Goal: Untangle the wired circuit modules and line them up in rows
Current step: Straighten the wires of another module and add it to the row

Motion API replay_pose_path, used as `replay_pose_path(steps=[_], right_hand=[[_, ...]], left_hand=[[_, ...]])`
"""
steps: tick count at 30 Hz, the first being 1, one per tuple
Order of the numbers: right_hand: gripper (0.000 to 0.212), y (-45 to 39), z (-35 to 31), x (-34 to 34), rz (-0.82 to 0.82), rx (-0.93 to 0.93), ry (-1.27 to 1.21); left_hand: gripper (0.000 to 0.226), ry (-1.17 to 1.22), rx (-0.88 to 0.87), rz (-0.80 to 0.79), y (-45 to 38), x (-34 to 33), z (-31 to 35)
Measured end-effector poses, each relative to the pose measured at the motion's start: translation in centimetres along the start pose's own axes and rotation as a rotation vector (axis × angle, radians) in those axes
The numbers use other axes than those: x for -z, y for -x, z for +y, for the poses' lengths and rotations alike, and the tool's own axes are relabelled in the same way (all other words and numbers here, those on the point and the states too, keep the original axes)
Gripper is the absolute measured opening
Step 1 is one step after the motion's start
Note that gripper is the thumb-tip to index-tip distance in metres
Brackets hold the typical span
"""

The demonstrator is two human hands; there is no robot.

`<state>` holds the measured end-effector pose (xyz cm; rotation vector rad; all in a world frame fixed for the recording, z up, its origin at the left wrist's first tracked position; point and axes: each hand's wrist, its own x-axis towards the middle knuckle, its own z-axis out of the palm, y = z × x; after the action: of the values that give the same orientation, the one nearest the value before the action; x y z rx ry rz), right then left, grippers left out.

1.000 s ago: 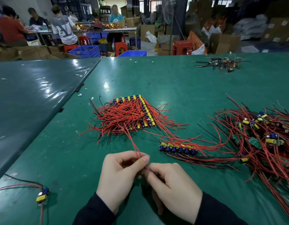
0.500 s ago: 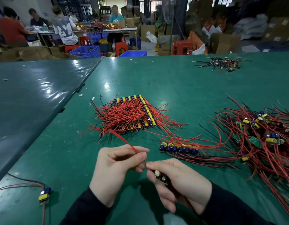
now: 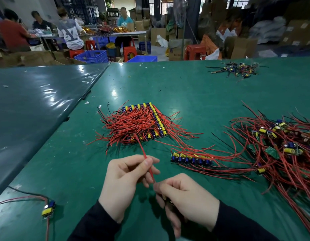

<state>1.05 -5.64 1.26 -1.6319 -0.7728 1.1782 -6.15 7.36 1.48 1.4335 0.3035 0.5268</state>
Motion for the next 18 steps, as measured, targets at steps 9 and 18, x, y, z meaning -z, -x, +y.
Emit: replay_pose_path(steps=[9, 18], right_hand=[[0.042, -0.2, 0.0, 0.5, 0.024, -0.089, -0.009], [0.048, -0.1, 0.0, -0.2, -0.039, -0.006, -0.074]], left_hand=[[0.023, -0.147, -0.171, 0.012, 0.0, -0.1, -0.7], [0.018, 0.051, -0.131, 0.156, -0.7, 0.7, -0.1]])
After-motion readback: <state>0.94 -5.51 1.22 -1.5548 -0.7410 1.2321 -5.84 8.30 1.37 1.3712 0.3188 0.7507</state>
